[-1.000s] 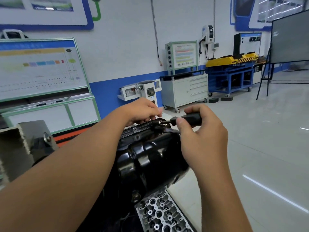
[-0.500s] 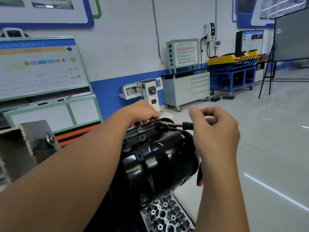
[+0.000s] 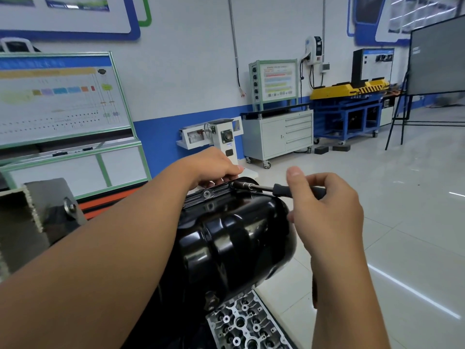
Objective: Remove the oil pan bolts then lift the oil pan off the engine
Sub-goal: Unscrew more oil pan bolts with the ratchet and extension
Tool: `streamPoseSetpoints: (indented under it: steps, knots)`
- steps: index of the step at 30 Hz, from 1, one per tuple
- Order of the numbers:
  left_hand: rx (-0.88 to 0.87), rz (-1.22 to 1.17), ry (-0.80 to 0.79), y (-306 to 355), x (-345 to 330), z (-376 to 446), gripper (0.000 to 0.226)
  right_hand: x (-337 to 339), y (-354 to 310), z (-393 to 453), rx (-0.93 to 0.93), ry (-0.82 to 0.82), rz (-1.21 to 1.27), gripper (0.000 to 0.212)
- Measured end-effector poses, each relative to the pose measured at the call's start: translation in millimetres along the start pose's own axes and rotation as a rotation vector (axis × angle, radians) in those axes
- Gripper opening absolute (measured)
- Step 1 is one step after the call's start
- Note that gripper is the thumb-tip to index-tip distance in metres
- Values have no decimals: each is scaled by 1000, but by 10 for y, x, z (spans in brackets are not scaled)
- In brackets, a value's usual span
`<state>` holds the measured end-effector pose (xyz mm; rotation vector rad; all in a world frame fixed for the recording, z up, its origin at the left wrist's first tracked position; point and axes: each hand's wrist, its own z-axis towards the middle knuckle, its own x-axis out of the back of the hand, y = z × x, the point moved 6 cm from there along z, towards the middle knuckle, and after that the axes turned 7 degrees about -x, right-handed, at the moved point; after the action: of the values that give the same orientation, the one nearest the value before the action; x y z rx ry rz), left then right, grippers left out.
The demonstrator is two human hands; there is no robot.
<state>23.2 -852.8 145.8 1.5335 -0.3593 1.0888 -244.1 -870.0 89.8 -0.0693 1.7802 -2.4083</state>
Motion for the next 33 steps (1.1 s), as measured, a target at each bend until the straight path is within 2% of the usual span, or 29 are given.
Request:
streamPoseSetpoints:
  steps: [2, 5, 8, 10, 13, 14, 17, 23, 25, 28, 31, 33]
  knots:
    - [1, 0, -1, 10, -3, -15, 37, -2, -6, -1, 8, 34, 17, 27]
    - [-10, -6, 22, 37, -2, -26, 35, -28, -17, -24, 17, 29, 16, 14]
    - [-40, -6, 40, 72, 8, -34, 31, -56, -8, -42, 31, 15, -25, 18]
    - [-49, -6, 29, 85, 14, -45, 29, -44, -21, -62, 41, 36, -32, 13]
    - [-56, -14, 3, 92, 19, -70, 24, -12, -12, -73, 28, 88, 18, 30]
    - [-58, -16, -3, 94, 18, -78, 24, -6, -2, -67, 21, 97, 27, 30]
    - [-67, -30, -17, 110, 10, -96, 20, -8, 10, -50, 21, 82, 25, 13]
    - [-80, -47, -31, 155, 5, -116, 12, -2, -12, -57, 57, 64, -1, 9]
    - [-83, -44, -35, 162, 5, -117, 12, 21, -18, -50, 76, 89, -5, 21]
    - [-88, -36, -40, 169, 5, -115, 13, 23, 23, 2, 58, 65, 1, 9]
    - [-85, -40, -44, 171, 4, -106, 13, 1, 50, 15, 60, 19, -12, 24]
    - [-78, -54, -48, 171, -2, -106, 12, 6, 46, 16, 59, 30, -11, 22]
